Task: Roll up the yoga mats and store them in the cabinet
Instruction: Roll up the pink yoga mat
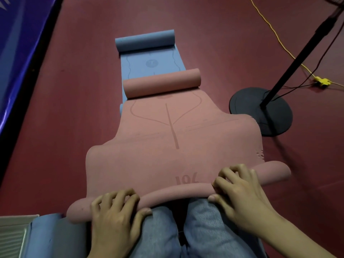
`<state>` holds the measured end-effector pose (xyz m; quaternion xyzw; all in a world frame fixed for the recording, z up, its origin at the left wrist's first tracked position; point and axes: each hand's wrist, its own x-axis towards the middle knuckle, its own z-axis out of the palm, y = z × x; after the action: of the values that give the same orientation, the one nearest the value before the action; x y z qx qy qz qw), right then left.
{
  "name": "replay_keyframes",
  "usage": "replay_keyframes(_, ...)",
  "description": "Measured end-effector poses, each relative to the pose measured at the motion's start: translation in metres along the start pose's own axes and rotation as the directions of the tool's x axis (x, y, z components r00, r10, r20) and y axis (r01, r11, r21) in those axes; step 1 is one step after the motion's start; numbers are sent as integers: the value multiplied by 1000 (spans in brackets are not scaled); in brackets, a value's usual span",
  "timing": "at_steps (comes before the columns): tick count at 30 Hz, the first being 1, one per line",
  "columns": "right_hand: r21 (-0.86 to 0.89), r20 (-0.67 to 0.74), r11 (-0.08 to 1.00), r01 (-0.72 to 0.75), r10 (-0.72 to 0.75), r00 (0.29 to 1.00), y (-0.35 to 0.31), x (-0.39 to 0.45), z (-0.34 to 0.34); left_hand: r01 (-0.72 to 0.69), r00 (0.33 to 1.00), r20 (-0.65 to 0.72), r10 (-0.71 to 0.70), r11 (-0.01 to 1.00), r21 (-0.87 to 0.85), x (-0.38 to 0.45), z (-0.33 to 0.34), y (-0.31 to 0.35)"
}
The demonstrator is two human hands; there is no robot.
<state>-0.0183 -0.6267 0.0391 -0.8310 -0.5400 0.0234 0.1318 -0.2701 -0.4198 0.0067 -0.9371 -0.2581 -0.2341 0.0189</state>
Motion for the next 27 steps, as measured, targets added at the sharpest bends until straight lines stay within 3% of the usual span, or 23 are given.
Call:
replay_keyframes(4, -60, 5, 998, 0, 0, 1000, -1, 5, 1, -44, 999, 7, 44, 997, 58, 5, 4, 4)
replay_keyframes(6, -81, -15, 997, 5, -6, 1000, -2, 5, 6, 3, 1000, 18, -4, 998, 70, 12, 7, 1)
replay_keyframes(10, -92, -76, 995, -24, 17, 997, -3, 0, 16, 60, 995, 76, -59, 998, -9, 19, 14, -5)
replay_keyframes(15, -68, -110, 995, -73, 65, 992, -5, -2, 18, 95, 995, 38, -92, 993, -68, 13, -8, 4)
replay_keyframes(19, -54, -99, 995, -89, 83, 992, -5, -6, 20, 6, 999, 48, -8, 999, 46, 4, -12, 7)
replay_keyframes(27, -72, -107, 997, -39, 31, 994, -6, -1, 9, -13, 997, 74, 7, 996, 83, 5, 1, 4)
